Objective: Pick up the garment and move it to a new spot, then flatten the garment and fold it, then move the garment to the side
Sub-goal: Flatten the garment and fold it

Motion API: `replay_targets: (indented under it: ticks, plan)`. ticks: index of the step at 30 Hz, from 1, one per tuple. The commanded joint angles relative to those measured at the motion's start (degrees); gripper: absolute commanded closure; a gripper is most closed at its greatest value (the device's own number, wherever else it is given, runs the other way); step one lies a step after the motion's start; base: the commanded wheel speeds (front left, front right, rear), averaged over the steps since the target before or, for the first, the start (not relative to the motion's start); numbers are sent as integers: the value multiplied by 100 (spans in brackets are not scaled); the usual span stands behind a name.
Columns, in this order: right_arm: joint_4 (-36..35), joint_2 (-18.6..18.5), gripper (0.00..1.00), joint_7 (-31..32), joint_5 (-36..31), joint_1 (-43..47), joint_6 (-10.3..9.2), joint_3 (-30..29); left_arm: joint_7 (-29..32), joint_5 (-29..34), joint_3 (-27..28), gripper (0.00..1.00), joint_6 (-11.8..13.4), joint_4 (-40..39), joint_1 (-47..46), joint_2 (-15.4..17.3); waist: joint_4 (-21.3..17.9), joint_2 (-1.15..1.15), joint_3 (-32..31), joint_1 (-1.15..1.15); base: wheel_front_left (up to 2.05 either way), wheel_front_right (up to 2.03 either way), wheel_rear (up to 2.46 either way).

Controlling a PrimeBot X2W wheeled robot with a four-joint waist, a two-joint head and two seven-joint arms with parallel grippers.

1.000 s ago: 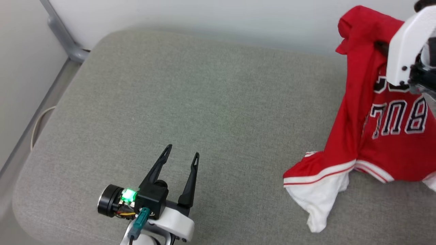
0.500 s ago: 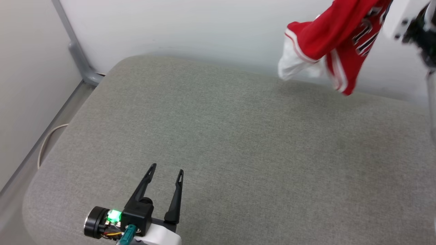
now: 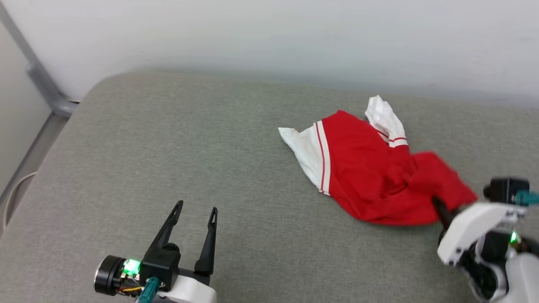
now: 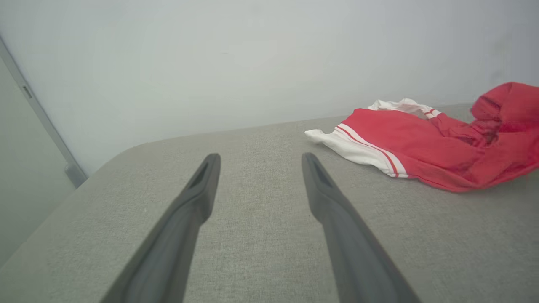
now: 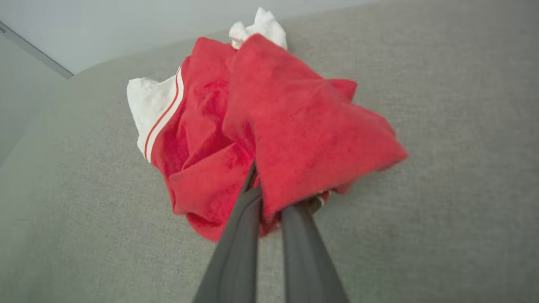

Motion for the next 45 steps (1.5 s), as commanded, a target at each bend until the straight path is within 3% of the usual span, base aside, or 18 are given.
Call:
replay_targets:
  ticks: [1,6,11,12,13,20,24,29,32,41,45]
  plan:
    - [-165,144,100,-13,-3,319,-3,-132,-14,36,-5,0,-19,9,-105,42,-188,0,86,1,0,0,0]
    - [-497,496,100,-86,-43,1126,-4,-486,-13,61,-3,0,-49,42,-195,51,-415,0,141,1,0,0,0]
    - [-821,608,100,-39,21,1586,-4,-543,-13,61,2,0,-53,75,-201,54,-593,0,117,1,0,0,0]
    - [-904,616,71,-8,-38,1667,-4,-463,-13,59,5,0,-49,74,-194,54,-628,0,108,1,0,0,0]
    - [-981,623,0,22,-61,1727,-4,-430,-13,59,7,0,-48,74,-190,54,-664,0,106,1,0,0,0]
    - [-1746,619,0,-198,-93,1592,-3,-380,-13,76,-12,0,-73,64,-239,66,-843,0,13,1,0,0,0]
    - [-2316,333,0,-450,-61,1407,-4,-127,-13,32,-3,0,-84,7,-258,45,-925,0,-19,1,0,0,0]
    - [-2516,-224,0,-1281,-288,1149,-4,148,-13,-70,-14,0,-152,-9,-342,-40,-950,0,-2,1,0,0,0]
    - [-2398,-348,0,-1907,-430,1141,-4,258,-13,-120,-47,0,-184,-9,-375,-114,-935,0,55,1,0,0,0]
    - [-2234,-140,0,-2792,-688,1023,-4,296,19,-497,-49,0,-586,475,-950,-89,-1055,0,494,1,0,0,0]
    - [-2278,-103,0,-2873,-727,884,-4,310,800,-631,-245,0,-735,889,-1821,119,-1200,0,831,1,0,0,0]
